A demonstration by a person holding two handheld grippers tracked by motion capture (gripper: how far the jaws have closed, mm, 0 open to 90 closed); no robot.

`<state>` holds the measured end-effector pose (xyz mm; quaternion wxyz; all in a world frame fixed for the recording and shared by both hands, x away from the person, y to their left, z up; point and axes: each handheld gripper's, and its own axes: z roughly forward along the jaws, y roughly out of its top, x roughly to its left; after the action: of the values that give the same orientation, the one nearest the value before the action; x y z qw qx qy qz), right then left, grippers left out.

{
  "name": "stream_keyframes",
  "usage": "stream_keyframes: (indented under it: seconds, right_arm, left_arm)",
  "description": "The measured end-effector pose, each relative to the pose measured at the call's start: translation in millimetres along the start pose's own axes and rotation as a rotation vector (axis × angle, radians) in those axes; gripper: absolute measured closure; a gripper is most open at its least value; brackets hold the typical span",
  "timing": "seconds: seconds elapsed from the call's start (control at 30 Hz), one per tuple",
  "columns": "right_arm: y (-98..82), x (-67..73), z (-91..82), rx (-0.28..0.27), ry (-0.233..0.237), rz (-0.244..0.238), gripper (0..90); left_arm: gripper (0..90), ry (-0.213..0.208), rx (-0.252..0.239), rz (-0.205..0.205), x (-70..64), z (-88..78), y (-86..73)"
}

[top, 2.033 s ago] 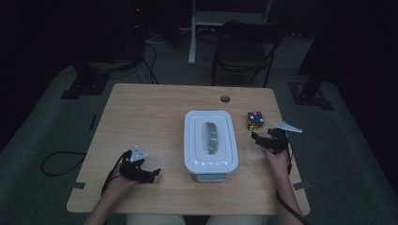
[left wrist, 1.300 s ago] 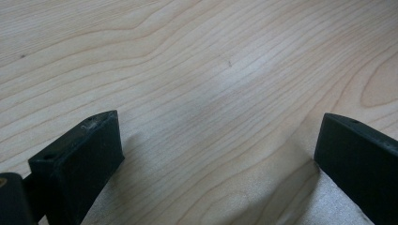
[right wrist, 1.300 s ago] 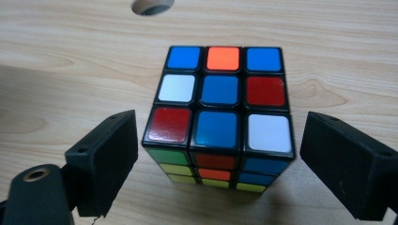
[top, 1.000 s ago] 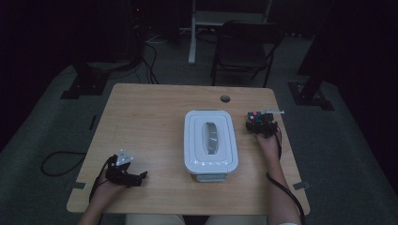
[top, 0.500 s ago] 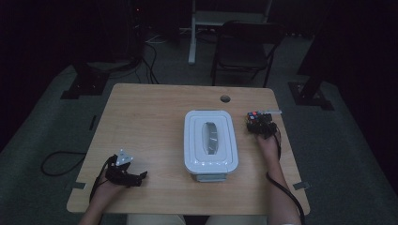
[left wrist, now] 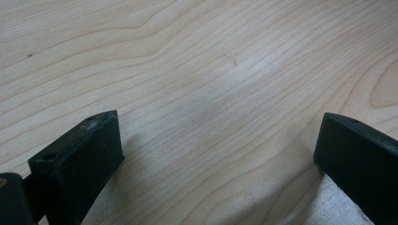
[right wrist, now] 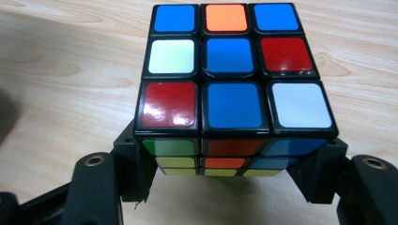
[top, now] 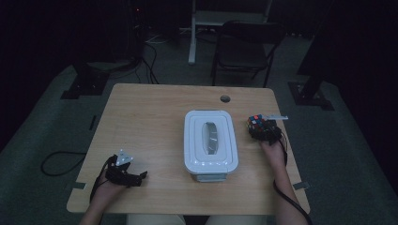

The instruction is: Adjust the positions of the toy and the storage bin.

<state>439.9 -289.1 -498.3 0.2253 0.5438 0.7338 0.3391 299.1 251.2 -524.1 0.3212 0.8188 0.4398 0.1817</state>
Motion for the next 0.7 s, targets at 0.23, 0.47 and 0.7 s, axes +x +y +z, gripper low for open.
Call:
stream_keyframes:
  seconds: [0.23,0.47,0.7]
  right_arm:
    - [-17.3,1.3,-25.3,-0.014,0.019,-0.013,33.9]
    - [-40.1,-1.2,-50.0,0.012,0.038,-0.061,33.8]
    - [-58.8,-4.5,-70.3,0.009,0.04,-0.07,33.8]
  left_arm:
    - [2.1,0.007,-0.001,-0.011,0.0,0.1,0.1]
    - [2.1,0.002,-0.001,-0.006,0.2,0.2,0.1]
    - [2.1,0.001,-0.001,-0.005,0.3,0.2,0.1]
